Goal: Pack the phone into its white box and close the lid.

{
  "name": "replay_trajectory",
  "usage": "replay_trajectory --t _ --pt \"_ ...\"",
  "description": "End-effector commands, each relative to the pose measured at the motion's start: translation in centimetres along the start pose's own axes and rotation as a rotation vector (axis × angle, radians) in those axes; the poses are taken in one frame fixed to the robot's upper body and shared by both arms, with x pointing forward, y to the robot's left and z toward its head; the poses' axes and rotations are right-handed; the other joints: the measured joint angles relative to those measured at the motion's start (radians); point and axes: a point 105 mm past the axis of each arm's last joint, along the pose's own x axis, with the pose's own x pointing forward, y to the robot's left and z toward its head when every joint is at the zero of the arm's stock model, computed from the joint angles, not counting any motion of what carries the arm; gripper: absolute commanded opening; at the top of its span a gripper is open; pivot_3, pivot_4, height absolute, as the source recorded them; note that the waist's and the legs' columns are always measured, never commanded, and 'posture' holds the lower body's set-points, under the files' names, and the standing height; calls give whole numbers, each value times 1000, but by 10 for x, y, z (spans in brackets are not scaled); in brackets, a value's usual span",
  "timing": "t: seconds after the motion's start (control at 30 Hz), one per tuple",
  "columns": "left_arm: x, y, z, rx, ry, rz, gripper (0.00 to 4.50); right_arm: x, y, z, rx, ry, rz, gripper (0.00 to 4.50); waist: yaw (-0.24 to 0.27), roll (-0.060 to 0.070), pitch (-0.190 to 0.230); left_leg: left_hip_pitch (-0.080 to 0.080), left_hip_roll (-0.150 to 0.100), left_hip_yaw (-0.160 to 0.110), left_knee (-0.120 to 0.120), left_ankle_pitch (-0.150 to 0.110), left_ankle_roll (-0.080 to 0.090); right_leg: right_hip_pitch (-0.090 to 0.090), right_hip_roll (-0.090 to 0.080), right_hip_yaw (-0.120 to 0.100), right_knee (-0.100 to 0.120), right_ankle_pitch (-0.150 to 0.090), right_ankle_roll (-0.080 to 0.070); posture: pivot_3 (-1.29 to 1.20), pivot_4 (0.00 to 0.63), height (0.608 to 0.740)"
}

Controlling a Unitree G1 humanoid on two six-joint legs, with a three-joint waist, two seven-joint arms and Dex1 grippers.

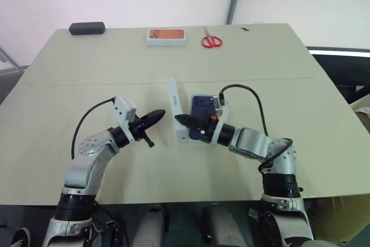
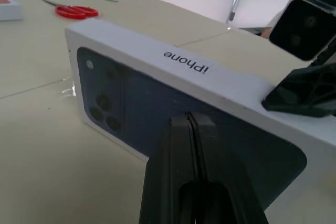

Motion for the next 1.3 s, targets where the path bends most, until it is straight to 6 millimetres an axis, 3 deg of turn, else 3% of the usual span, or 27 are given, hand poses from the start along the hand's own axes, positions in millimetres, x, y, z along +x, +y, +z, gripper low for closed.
replay_trajectory --t 0.03,0.13,0.2,0.3,0.33,0.43,0.5,0.6,0.7,0.87,0.97,1.03,1.17,1.3 --pt "7 2 2 24 -30 14 28 -4 1 9 -7 -39 5 0 2 0 0 0 0 0 0 0 0 0 0 0 -1 0 0 0 150 740" --pt "15 3 -7 12 -20 15 0 -7 3 8 -17 -40 22 958 3 0 0 0 0 0 0 0 0 1 0 0 -1 0 0 0 150 740" --pt "22 1 -11 14 -22 5 0 -9 9 5 -30 -35 53 1909 5 0 0 -1 0 0 0 0 0 1 0 0 -2 0 0 0 150 740" --pt "35 -3 -9 21 -41 -12 0 -12 12 9 -183 -31 11 3355 4 0 0 -1 -1 0 0 0 1 0 0 0 -2 0 0 0 150 740" --pt "39 -4 -8 24 -48 -20 0 -14 19 14 -320 -29 2 3872 5 0 0 -1 -2 0 0 0 1 0 0 0 -2 0 0 0 150 740" --pt "45 -8 -6 32 -57 -42 0 -21 31 32 -570 -36 -6 3872 1 1 1 -2 -3 0 1 0 1 0 0 -1 -2 0 1 0 150 740" --pt "51 -13 -4 30 -68 -66 0 -29 35 64 -678 -119 -39 3872 0 0 1 -2 -3 1 1 0 1 0 1 -1 -3 0 1 0 150 740" --pt "56 -18 -3 33 -71 -83 0 -38 20 93 -921 -173 -210 3872 4 0 1 -2 -3 2 0 0 1 1 1 -3 -4 0 1 0 150 740" --pt "58 -19 -3 36 -68 -92 0 -44 -2 107 -1163 -151 -370 3872 7 0 1 -2 -3 2 0 -1 1 1 0 -3 -5 0 1 0 150 740" --pt "53 -14 0 43 -62 -84 0 -45 -17 108 -1314 -144 -441 3872 4 0 1 -2 -3 3 0 -1 1 1 0 -2 -5 0 1 0 150 740" --pt "47 -2 4 40 -57 -32 0 -48 -26 109 -1337 -156 -493 3014 4 0 1 -2 -3 1 1 -1 1 1 0 -2 -4 0 1 0 150 740" --pt "43 7 4 4 -45 11 0 -51 -30 110 -1370 -156 -526 1996 5 0 1 -2 -3 0 1 -1 1 1 0 -2 -4 0 1 0 150 740" --pt "40 36 -11 1 46 158 0 -51 -42 91 -1621 -9 -532 26 12 0 1 -2 -4 -1 2 -1 1 1 -1 -2 -4 0 1 0 150 740" --pt "42 37 -10 -18 46 182 0 -48 -43 85 -1574 -36 -511 26 20 -1 2 -2 -4 -1 2 -1 1 1 -1 -2 -5 0 2 0 150 740"
